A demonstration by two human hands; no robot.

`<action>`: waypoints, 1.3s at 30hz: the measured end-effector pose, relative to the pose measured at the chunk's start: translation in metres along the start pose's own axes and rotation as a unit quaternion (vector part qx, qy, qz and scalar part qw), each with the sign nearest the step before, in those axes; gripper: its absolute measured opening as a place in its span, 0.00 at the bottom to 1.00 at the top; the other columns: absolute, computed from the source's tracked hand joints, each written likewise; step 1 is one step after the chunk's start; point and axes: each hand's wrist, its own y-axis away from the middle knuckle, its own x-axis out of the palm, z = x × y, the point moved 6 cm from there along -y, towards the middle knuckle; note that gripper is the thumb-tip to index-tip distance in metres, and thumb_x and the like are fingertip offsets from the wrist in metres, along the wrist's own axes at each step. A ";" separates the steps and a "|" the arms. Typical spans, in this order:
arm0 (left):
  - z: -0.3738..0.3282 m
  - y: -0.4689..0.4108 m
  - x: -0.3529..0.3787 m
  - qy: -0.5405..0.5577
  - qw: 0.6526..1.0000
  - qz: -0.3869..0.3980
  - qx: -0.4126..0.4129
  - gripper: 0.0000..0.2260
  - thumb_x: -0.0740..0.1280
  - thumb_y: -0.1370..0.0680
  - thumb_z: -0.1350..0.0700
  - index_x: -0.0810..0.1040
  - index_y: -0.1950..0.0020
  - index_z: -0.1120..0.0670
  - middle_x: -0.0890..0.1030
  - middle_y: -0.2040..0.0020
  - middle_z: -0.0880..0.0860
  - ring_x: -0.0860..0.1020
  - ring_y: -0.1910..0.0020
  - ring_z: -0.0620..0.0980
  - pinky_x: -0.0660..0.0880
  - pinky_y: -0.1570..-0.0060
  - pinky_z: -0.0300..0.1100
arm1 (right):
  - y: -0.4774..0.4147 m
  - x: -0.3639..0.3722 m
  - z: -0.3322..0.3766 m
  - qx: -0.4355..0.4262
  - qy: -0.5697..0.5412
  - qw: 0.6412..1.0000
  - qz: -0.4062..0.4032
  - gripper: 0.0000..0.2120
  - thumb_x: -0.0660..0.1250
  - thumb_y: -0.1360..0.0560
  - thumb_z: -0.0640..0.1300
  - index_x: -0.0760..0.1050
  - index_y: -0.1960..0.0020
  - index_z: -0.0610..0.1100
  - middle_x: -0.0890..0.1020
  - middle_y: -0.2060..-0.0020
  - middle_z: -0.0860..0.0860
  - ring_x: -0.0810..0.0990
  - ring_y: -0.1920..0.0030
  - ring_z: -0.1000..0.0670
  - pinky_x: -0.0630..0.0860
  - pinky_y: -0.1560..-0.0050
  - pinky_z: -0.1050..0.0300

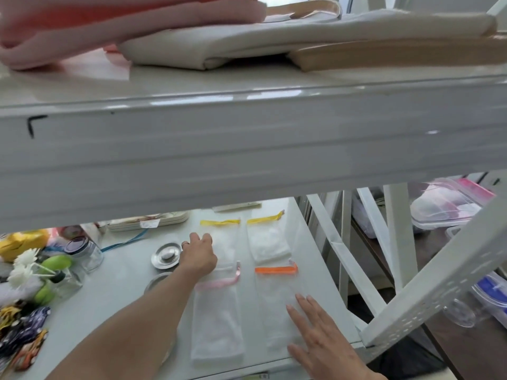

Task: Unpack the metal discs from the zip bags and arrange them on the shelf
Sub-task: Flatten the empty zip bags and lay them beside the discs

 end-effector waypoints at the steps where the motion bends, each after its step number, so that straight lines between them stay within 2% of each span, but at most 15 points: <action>1: 0.000 0.000 0.000 0.004 1.000 0.000 -0.003 0.20 0.57 0.21 0.64 0.70 0.29 0.57 0.67 0.30 0.62 0.68 0.31 0.67 0.68 0.29 0.56 | -0.001 0.000 0.000 0.000 -0.002 1.000 0.001 0.36 0.63 0.36 0.65 0.70 0.31 0.49 0.79 0.33 0.45 0.67 0.32 0.47 0.49 0.31 0.60; 9: -0.008 0.010 0.007 0.040 0.998 0.021 -0.032 0.19 0.56 0.21 0.62 0.70 0.30 0.58 0.65 0.31 0.62 0.69 0.31 0.66 0.69 0.30 0.53 | -0.001 0.003 0.000 -0.005 -0.005 1.000 -0.003 0.35 0.63 0.35 0.64 0.69 0.31 0.49 0.79 0.33 0.44 0.67 0.32 0.46 0.49 0.30 0.60; 14: -0.006 0.012 0.007 0.046 0.999 0.002 -0.026 0.18 0.57 0.21 0.63 0.71 0.31 0.58 0.66 0.32 0.63 0.69 0.32 0.65 0.69 0.30 0.53 | 0.001 -0.001 0.001 -0.016 0.005 1.000 -0.011 0.31 0.63 0.33 0.63 0.75 0.36 0.48 0.80 0.34 0.44 0.68 0.32 0.46 0.50 0.30 0.60; 19: -0.004 0.022 0.001 0.055 0.998 -0.031 -0.012 0.16 0.59 0.19 0.59 0.72 0.31 0.57 0.68 0.32 0.61 0.68 0.32 0.63 0.68 0.30 0.52 | 0.001 -0.001 0.000 -0.030 0.023 0.998 -0.046 0.31 0.63 0.34 0.63 0.73 0.35 0.49 0.79 0.34 0.44 0.67 0.32 0.46 0.55 0.30 0.58; 21: -0.006 0.038 -0.004 0.044 0.998 -0.044 0.016 0.15 0.61 0.19 0.57 0.74 0.33 0.55 0.70 0.33 0.59 0.70 0.33 0.61 0.69 0.31 0.51 | 0.001 -0.006 0.002 -0.037 0.022 0.997 -0.061 0.30 0.63 0.33 0.62 0.73 0.35 0.51 0.79 0.33 0.45 0.68 0.32 0.46 0.65 0.30 0.56; 22: -0.006 0.050 -0.005 0.032 0.998 -0.038 0.041 0.14 0.61 0.19 0.55 0.74 0.33 0.54 0.71 0.33 0.58 0.70 0.33 0.60 0.70 0.31 0.50 | 0.000 -0.008 0.003 -0.044 0.022 0.997 -0.063 0.29 0.63 0.33 0.61 0.75 0.35 0.51 0.79 0.33 0.46 0.68 0.31 0.45 0.71 0.33 0.54; 23: -0.006 0.066 -0.002 0.019 0.997 -0.021 0.070 0.14 0.62 0.19 0.53 0.74 0.33 0.52 0.71 0.33 0.56 0.70 0.32 0.58 0.69 0.31 0.49 | 0.000 -0.009 0.005 -0.053 0.021 0.996 -0.063 0.28 0.64 0.34 0.60 0.77 0.36 0.51 0.79 0.34 0.46 0.68 0.32 0.45 0.72 0.34 0.51; 25: -0.002 0.103 0.013 -0.014 0.992 0.033 0.120 0.17 0.62 0.19 0.49 0.72 0.30 0.49 0.69 0.29 0.52 0.68 0.30 0.56 0.69 0.29 0.49 | 0.000 -0.008 0.009 -0.069 0.019 0.996 -0.060 0.27 0.64 0.34 0.59 0.79 0.38 0.51 0.81 0.36 0.46 0.69 0.33 0.45 0.67 0.36 0.51; 27: 0.007 0.136 0.039 -0.053 0.986 0.077 0.137 0.21 0.61 0.19 0.45 0.68 0.26 0.45 0.66 0.25 0.49 0.66 0.26 0.55 0.69 0.27 0.50 | 0.001 -0.003 0.008 -0.075 0.023 0.995 -0.057 0.26 0.64 0.34 0.60 0.79 0.40 0.51 0.82 0.37 0.46 0.69 0.33 0.44 0.65 0.37 0.51; 28: 0.009 0.149 0.049 -0.073 0.984 0.071 0.146 0.22 0.61 0.21 0.43 0.68 0.26 0.43 0.67 0.25 0.48 0.68 0.25 0.55 0.72 0.28 0.51 | 0.002 -0.002 0.007 -0.073 0.024 0.996 -0.051 0.26 0.64 0.33 0.60 0.80 0.39 0.51 0.82 0.37 0.46 0.69 0.33 0.44 0.65 0.37 0.51; 29: 0.010 0.157 0.059 -0.089 0.982 0.059 0.155 0.23 0.61 0.25 0.41 0.70 0.29 0.41 0.71 0.28 0.47 0.74 0.28 0.56 0.77 0.34 0.53 | 0.003 -0.002 0.006 -0.072 0.023 0.996 -0.048 0.25 0.64 0.32 0.60 0.80 0.39 0.51 0.82 0.36 0.46 0.68 0.33 0.44 0.64 0.37 0.51; 31: 0.016 0.160 0.079 -0.103 0.984 0.052 0.132 0.24 0.60 0.34 0.37 0.72 0.39 0.39 0.77 0.37 0.46 0.86 0.43 0.54 0.85 0.52 0.49 | 0.005 -0.003 0.005 -0.074 0.022 0.995 -0.062 0.21 0.58 0.24 0.59 0.80 0.39 0.51 0.81 0.35 0.47 0.68 0.32 0.43 0.64 0.36 0.52; 32: 0.019 0.157 0.093 -0.090 0.988 0.051 0.115 0.24 0.59 0.35 0.37 0.73 0.41 0.39 0.78 0.40 0.46 0.88 0.46 0.53 0.86 0.56 0.48 | 0.006 -0.002 0.004 -0.071 0.021 0.995 -0.059 0.23 0.52 0.21 0.60 0.79 0.38 0.51 0.80 0.35 0.47 0.68 0.32 0.43 0.63 0.36 0.52; 34: 0.017 0.156 0.101 -0.077 0.990 0.050 0.110 0.24 0.58 0.34 0.37 0.72 0.40 0.40 0.84 0.41 0.46 0.88 0.46 0.52 0.86 0.55 0.48 | 0.007 -0.001 0.004 -0.069 0.024 0.996 -0.055 0.29 0.44 0.21 0.62 0.79 0.37 0.51 0.80 0.34 0.48 0.68 0.31 0.43 0.64 0.35 0.52; 39: 0.008 0.163 0.101 -0.041 0.990 0.076 0.110 0.23 0.59 0.32 0.37 0.72 0.38 0.39 0.86 0.41 0.46 0.87 0.42 0.51 0.86 0.51 0.48 | 0.007 -0.002 0.002 -0.052 0.017 0.998 -0.035 0.31 0.41 0.21 0.62 0.78 0.37 0.52 0.80 0.34 0.48 0.67 0.31 0.44 0.63 0.35 0.53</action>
